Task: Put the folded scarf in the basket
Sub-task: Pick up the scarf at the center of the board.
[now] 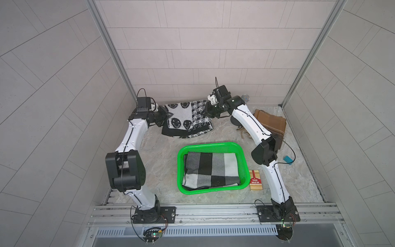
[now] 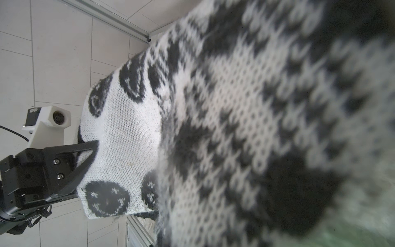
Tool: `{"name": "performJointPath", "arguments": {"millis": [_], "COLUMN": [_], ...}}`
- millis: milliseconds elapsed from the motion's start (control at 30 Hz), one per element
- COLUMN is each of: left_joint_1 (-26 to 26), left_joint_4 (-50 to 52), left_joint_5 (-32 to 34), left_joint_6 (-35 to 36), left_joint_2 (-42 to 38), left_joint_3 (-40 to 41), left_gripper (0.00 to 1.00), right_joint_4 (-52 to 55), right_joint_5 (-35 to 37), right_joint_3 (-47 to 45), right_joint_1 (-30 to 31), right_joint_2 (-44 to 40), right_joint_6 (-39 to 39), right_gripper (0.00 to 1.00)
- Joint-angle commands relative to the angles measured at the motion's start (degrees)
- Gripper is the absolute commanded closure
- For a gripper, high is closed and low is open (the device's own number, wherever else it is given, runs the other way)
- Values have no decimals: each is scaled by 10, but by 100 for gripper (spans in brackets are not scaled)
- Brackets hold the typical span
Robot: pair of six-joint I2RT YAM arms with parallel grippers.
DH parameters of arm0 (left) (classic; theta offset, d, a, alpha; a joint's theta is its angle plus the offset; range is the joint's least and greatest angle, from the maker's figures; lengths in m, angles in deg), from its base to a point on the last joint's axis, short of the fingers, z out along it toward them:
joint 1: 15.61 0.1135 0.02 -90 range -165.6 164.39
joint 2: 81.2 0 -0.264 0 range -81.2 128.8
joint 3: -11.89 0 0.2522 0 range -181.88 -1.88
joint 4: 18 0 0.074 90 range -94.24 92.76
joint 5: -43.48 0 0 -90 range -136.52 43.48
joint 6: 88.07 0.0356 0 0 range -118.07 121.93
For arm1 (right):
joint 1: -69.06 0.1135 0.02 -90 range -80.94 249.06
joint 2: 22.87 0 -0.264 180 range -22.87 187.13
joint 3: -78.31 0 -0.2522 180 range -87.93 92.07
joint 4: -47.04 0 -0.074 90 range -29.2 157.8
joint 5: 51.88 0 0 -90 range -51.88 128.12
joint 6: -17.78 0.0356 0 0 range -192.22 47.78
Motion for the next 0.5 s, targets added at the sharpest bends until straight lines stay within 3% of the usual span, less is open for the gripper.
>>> {"name": "performJointPath", "arguments": {"millis": [0, 467], "left_joint_1": [-12, -112], "left_joint_4": [22, 59], "left_joint_5": [-7, 2], "left_joint_6": [-18, -58], "left_joint_2": [-60, -251], "left_joint_3": [21, 164], "left_gripper": [100, 100], "right_joint_4": [37, 17], "right_joint_5": [25, 70], "right_joint_3": [-33, -387], "right_joint_1": [6, 12], "right_joint_2": [-74, -364], "right_joint_6": [-32, -57], "right_gripper": [100, 100]}}
